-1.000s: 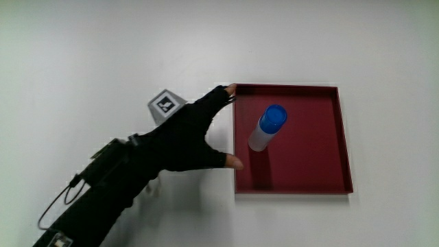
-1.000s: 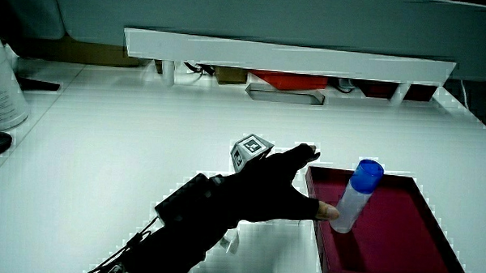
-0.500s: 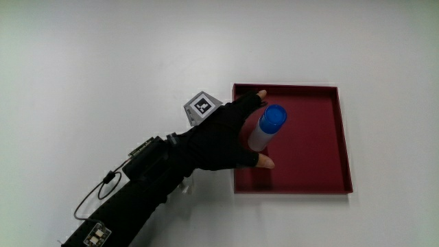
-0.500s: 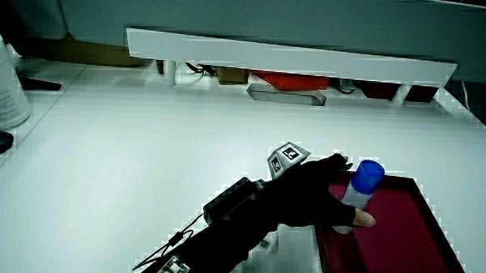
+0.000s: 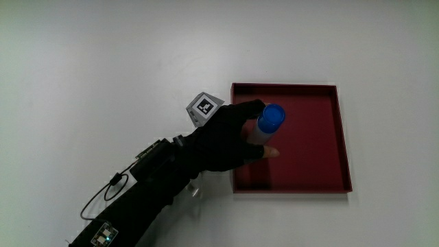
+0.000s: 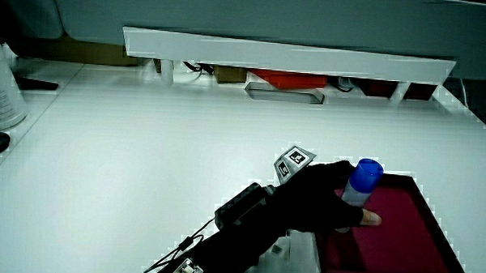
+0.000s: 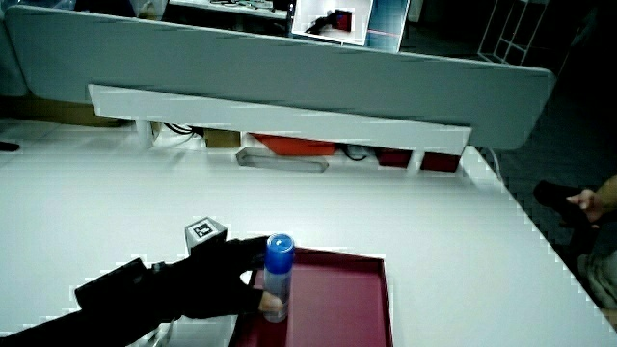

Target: Pick glue from plate

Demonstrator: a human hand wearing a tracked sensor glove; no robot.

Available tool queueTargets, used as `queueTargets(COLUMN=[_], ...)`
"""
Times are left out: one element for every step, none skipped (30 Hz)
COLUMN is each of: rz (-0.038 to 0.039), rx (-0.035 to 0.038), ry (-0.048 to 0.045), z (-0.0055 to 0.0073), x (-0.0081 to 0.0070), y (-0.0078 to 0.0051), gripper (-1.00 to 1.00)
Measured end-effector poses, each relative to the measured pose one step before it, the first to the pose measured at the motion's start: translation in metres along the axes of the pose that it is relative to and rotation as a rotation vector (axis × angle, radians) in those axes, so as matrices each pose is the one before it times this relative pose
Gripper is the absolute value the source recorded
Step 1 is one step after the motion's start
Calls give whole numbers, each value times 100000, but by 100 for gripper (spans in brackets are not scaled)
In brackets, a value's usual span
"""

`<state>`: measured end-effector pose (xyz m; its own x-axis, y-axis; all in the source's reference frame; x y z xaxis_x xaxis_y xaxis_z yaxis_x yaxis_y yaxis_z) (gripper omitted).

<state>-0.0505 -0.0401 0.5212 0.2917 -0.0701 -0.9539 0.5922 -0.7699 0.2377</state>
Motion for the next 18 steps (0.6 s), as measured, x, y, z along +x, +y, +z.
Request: queueTargets(rz=[983,-310,-1898,1714,-1042,204,-217,1432,-1626,-1625,1532,-1822,-244,-1210,-1211,-2235,-1326,38], rx=[645,272,1021,142,165,480,684,441,346,1002,111,623,-159,403,-197,695,-365,11], ry=[2921,-737,283,-4,-513,606,-904,1408,-1524,-294,-420,-1889,-682,-632,-1843,-2650,-3988,-1078], z=[100,14,-7,-1,-27,-11,-33,16,-4,32,94,116,168,211,244,305,313,390], x=[-57,13,-114,155,-72,-54,-4,-141,24,-70,128,0,-14,203,142,258,389,545], y=[-19,-31,28,-103,11,-44,-79,-54,-63,-30,-110,-11,-28,-41,9,-33,-55,-91], gripper=[71,76,82,88,94,100,100,100,100,100,100,100,100,100,100,100,100,100])
